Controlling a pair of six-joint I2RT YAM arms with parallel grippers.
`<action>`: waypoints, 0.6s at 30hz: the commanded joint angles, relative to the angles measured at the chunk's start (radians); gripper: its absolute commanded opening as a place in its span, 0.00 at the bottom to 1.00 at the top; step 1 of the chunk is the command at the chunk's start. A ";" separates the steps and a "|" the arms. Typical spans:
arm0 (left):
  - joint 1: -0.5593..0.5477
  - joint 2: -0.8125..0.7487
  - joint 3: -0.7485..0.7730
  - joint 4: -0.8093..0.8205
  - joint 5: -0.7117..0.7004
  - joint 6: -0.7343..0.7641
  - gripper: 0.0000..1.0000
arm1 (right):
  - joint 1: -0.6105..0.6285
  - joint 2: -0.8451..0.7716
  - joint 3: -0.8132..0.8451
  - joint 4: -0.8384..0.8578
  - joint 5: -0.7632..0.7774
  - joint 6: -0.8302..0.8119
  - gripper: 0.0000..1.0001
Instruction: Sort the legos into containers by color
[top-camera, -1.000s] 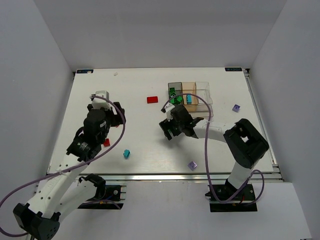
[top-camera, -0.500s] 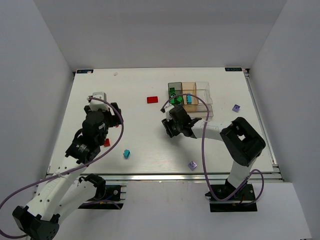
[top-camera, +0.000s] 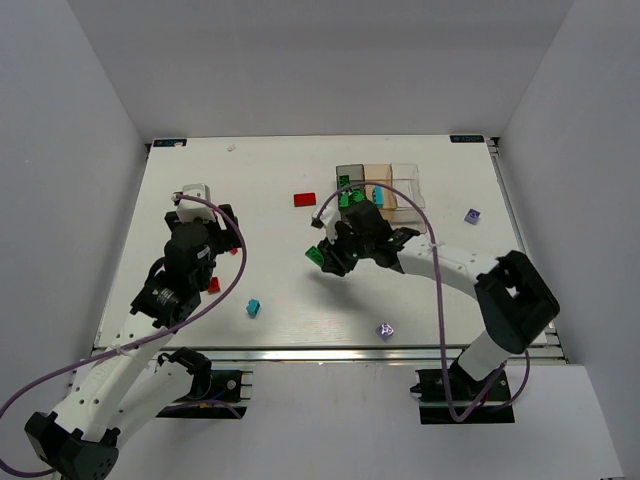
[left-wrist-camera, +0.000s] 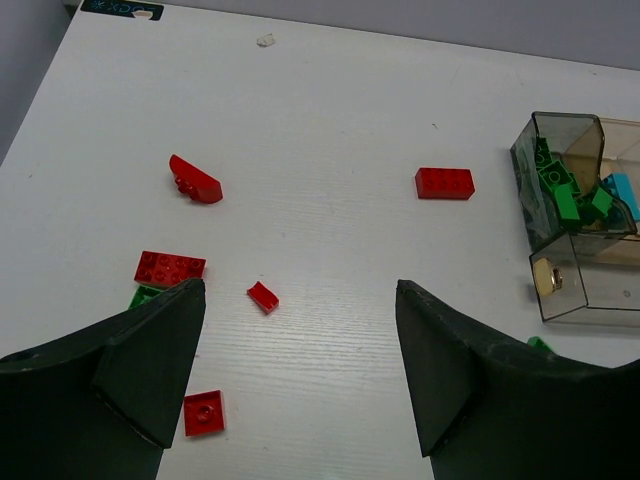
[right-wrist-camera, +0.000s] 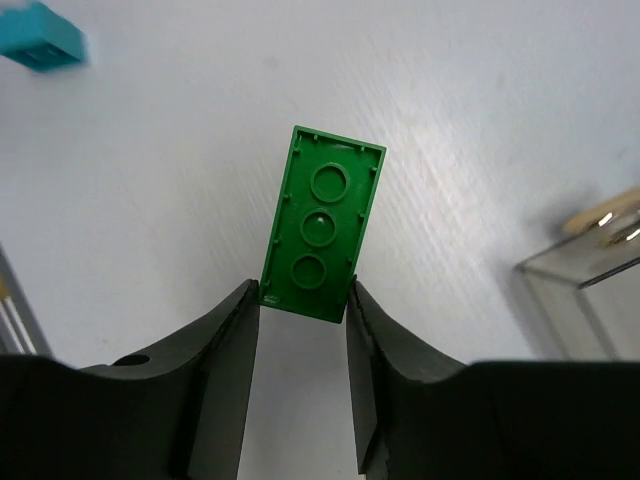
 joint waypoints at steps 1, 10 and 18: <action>-0.003 -0.008 -0.007 0.000 -0.026 0.008 0.86 | -0.015 -0.096 0.106 -0.031 -0.069 -0.089 0.00; -0.003 -0.009 -0.015 0.006 -0.035 0.013 0.86 | -0.160 0.015 0.287 -0.007 0.222 -0.048 0.00; -0.003 0.008 -0.015 0.003 -0.037 0.016 0.86 | -0.280 0.241 0.550 -0.109 0.184 -0.060 0.00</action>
